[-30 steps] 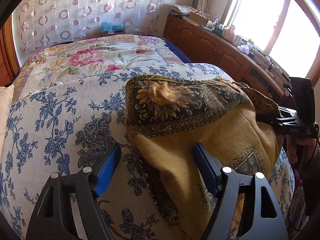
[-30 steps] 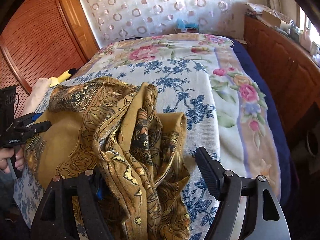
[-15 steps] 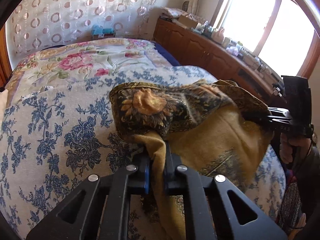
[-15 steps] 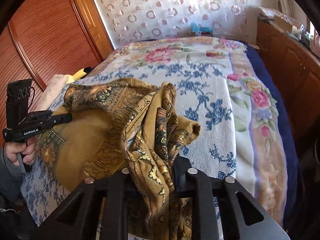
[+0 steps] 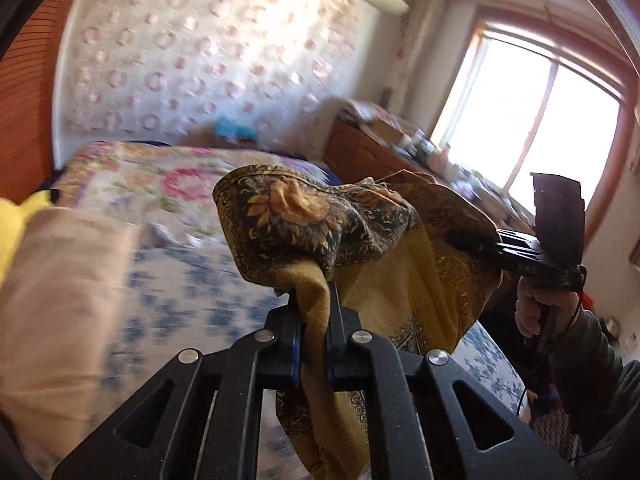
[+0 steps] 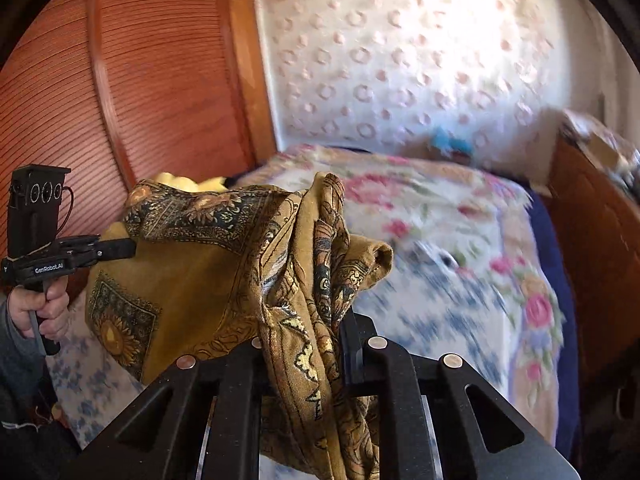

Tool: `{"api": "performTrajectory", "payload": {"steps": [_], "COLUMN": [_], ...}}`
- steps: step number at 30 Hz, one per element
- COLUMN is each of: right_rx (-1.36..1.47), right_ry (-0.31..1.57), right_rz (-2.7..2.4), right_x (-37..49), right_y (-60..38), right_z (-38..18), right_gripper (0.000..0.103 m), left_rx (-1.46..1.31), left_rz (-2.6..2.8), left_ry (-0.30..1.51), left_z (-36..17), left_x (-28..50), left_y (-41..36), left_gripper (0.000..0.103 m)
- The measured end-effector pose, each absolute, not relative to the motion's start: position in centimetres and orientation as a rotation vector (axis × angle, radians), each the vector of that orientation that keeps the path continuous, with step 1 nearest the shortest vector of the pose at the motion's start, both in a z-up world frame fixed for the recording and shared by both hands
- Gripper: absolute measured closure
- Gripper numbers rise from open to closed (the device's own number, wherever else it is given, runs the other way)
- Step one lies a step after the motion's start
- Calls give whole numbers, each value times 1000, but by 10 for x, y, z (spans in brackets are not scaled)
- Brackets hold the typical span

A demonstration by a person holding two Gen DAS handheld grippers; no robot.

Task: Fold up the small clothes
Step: 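Carry the folded shirt with both grippers toward the yellow plush toy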

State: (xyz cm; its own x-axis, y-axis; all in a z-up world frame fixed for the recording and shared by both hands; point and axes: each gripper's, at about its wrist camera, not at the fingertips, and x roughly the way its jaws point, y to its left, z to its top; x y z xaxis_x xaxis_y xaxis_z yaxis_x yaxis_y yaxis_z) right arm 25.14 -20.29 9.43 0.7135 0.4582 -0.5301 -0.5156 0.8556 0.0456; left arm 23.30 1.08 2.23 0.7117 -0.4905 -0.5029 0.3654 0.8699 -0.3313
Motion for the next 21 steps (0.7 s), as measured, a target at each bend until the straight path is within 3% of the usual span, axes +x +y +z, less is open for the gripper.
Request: {"api": "performTrajectory", "payload": {"steps": [9, 21], "right_rx": [-230, -385], "right_ry": [511, 532], "right_rz": [765, 903], "right_x": [316, 428], "right_y": [-59, 87], "right_z": [107, 94], "right_gripper": [88, 88], "left_rx": [-281, -379], "left_rz": [-218, -36], "left_ry": [530, 530], "left_z": [26, -15], "left_x": [192, 192], "left_y": [135, 212], "left_gripper": [94, 94]}}
